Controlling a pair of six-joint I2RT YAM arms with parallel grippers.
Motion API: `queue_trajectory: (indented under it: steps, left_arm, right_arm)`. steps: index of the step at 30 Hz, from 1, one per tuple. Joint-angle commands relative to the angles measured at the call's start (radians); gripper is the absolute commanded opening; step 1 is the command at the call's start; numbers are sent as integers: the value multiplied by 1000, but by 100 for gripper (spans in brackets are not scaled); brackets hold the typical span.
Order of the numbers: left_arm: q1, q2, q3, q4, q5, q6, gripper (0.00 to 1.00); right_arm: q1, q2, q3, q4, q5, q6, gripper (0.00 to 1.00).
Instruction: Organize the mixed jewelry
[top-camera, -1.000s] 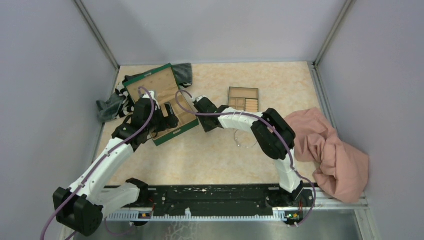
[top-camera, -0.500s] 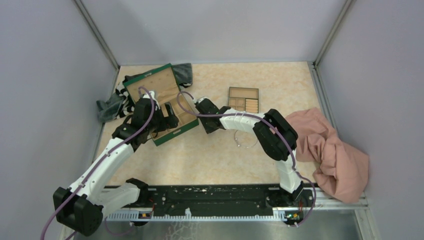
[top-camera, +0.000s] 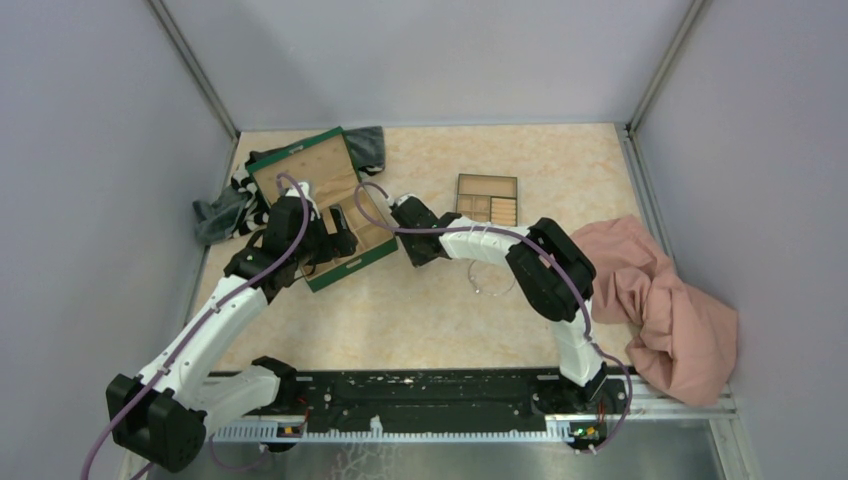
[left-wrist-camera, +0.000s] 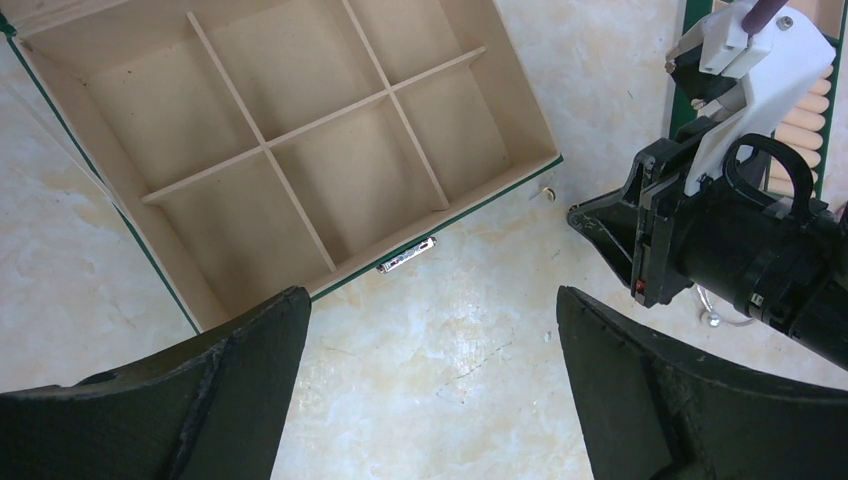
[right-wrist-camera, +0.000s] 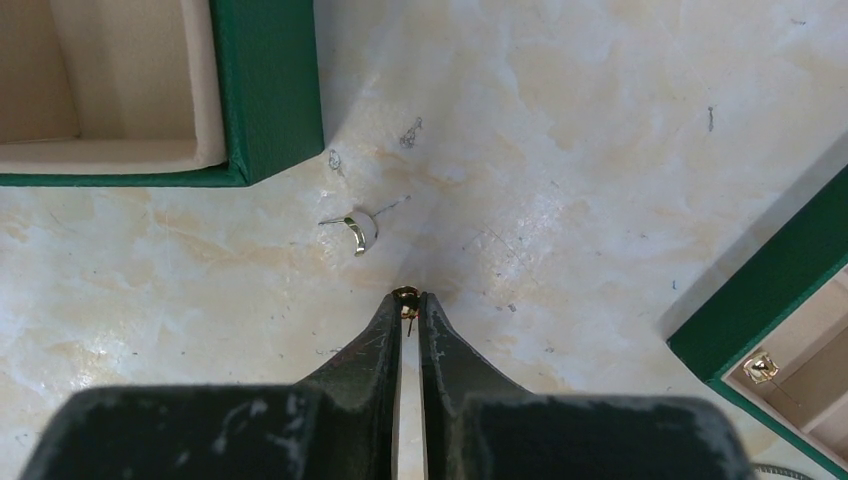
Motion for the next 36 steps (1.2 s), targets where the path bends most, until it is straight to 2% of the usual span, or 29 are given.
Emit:
queue_trajectory:
  steps: [1,4,8,17,22,24,26,28,34,36]
  left_arm:
    - [1,-2,3,21,15,9,99]
    - [1,-6,3,20,15,12,99]
    - [1,-3,1,22,9,13,99]
    - [1,28,18,37,22,14,99]
    - [1,29,22,50,20,11,99]
    - [1,28,19,52,16,8,99]
    - [1,31,17,52,14,7,99]
    - [1,35,16,51,14,6,99]
    - [1,32,13,56,15,16,99]
    - [1,31,13,56,24,24,99]
  right_arm:
    - [5,-3,-4,-53,-2,15,0]
    - [-5,-37,-11,-53,-41,28,0]
    - [-61,-120,-35,-36,-206,76,0]
    - [-306,-333,-257,146,-786,217,0]
    - [-416,-431,-365,235,-1058,264,0]
    - [-442,-466,-412,324,-1203,281,0]
    - [-458,-512,-474,507,-1286,348,1]
    - [-469,-537,-538,722,-1358,485,2]
    - [-478,-533,-630,1174,-1442,793,2]
    - [-480,-511,-658,1399,-1453,939,2]
